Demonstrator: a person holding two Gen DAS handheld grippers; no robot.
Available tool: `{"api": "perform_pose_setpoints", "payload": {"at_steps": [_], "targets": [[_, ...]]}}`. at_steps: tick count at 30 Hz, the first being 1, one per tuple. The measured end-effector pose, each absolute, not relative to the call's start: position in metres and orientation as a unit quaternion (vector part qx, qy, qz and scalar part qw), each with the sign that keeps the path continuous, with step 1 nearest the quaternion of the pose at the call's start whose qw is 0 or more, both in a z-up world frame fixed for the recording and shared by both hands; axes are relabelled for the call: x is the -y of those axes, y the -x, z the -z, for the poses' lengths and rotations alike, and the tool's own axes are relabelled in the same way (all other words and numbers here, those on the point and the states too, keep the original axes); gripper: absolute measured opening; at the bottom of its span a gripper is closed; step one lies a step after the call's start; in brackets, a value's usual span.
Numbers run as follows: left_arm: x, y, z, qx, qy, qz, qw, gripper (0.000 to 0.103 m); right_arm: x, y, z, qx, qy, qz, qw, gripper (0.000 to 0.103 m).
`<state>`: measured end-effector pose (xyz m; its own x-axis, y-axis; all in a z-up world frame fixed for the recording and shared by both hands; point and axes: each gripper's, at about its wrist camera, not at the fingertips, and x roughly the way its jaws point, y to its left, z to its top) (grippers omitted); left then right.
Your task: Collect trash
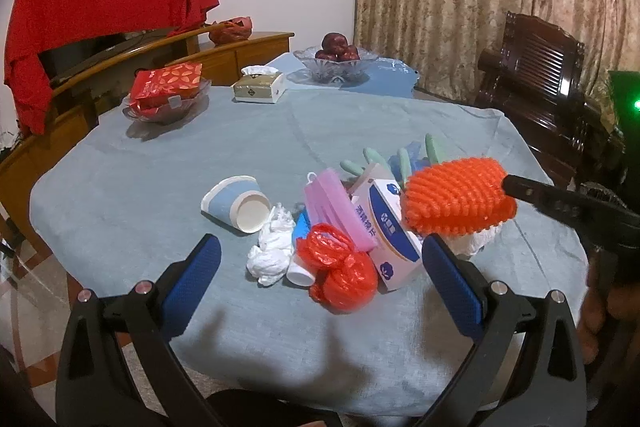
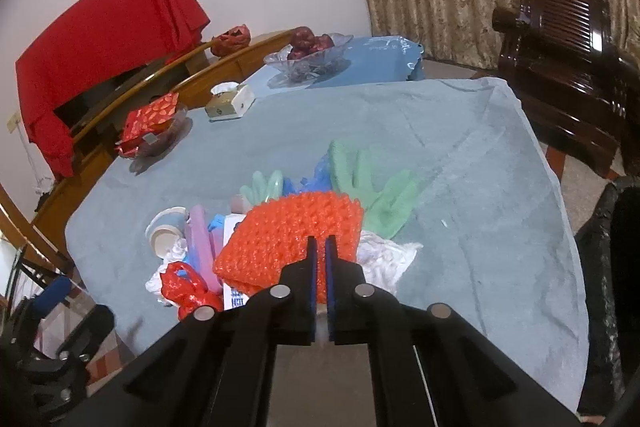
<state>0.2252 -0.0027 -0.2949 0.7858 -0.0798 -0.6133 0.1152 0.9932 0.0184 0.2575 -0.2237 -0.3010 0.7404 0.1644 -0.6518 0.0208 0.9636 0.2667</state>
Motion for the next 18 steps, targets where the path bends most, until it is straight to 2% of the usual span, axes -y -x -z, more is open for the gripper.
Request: {"api": "perform_pose_setpoints", "payload": {"at_steps": [9, 11, 12, 13, 18], "targets": [[0.016, -0.243, 0.337, -0.355, -0.053, 0.058, 0.932, 0.095, 0.267, -0.227, 0.289, -0.339, -0.136, 0.001, 0.931, 0.0], [0.017, -0.25, 0.347, -0.368, -0.053, 0.062, 0.926, 0.071, 0.275, -0.224, 0.296, -0.346, -0.141, 0.009, 0.927, 0.0], [0.017, -0.256, 0.352, -0.377, -0.05, 0.064, 0.923, 0.067, 0.278, -0.224, 0.299, -0.35, -0.142, 0.013, 0.926, 0.0], [0.017, -0.26, 0.358, -0.383, -0.046, 0.065, 0.92, 0.064, 0.281, -0.222, 0.303, -0.351, -0.144, 0.016, 0.925, 0.0], [0.02, -0.274, 0.373, -0.396, -0.046, 0.067, 0.914, 0.066, 0.289, -0.217, 0.309, -0.357, -0.145, 0.019, 0.923, 0.0]]}}
